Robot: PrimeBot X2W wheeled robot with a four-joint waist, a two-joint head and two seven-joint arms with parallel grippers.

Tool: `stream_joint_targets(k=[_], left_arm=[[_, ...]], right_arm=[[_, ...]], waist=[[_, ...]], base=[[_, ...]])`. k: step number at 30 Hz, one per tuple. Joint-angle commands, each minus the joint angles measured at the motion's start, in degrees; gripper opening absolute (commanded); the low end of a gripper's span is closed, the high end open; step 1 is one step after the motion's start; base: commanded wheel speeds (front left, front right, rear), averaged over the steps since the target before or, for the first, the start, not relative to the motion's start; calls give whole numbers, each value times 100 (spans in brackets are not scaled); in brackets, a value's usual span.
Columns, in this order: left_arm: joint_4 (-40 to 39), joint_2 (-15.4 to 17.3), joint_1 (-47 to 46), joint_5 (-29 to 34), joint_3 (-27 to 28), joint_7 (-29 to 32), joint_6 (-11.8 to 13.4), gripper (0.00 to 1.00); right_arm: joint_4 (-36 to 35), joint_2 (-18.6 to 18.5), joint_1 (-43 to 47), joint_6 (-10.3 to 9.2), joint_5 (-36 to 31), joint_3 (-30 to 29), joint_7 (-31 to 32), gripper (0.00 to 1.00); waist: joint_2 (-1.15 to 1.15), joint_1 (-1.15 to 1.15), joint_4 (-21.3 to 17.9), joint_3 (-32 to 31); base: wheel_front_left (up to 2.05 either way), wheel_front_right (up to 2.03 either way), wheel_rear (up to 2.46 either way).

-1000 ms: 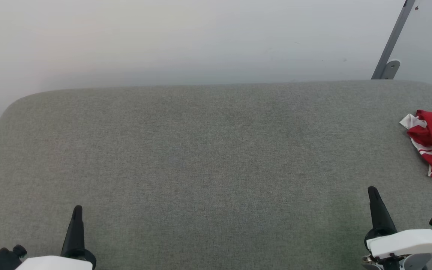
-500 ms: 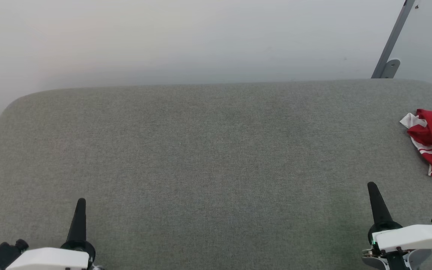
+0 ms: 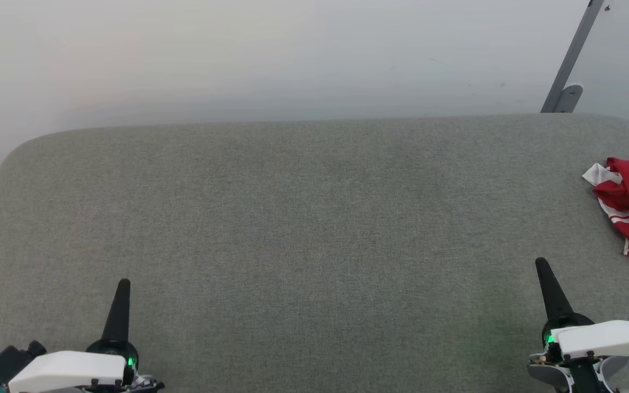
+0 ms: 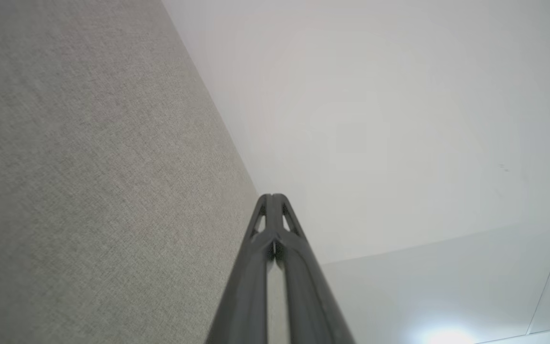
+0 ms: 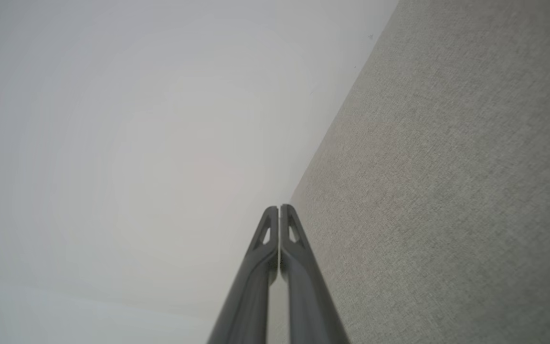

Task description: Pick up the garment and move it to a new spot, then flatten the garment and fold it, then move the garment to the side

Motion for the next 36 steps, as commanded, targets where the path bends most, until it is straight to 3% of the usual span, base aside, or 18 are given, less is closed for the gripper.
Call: stream_joint_targets(k=[1,36], left_arm=[[-17,4,-159,-116,18,33,-20,0],[213,-129,-545,-1442,68,471,-29,0]], right_arm=[[-37,15,-118,1,133,-7,45,0],[-14,72,-299,0,1609,-118,475,0]], waist=[[0,0,0,2],[0,0,-9,50]], base=[[0,0,0],[0,0,0]])
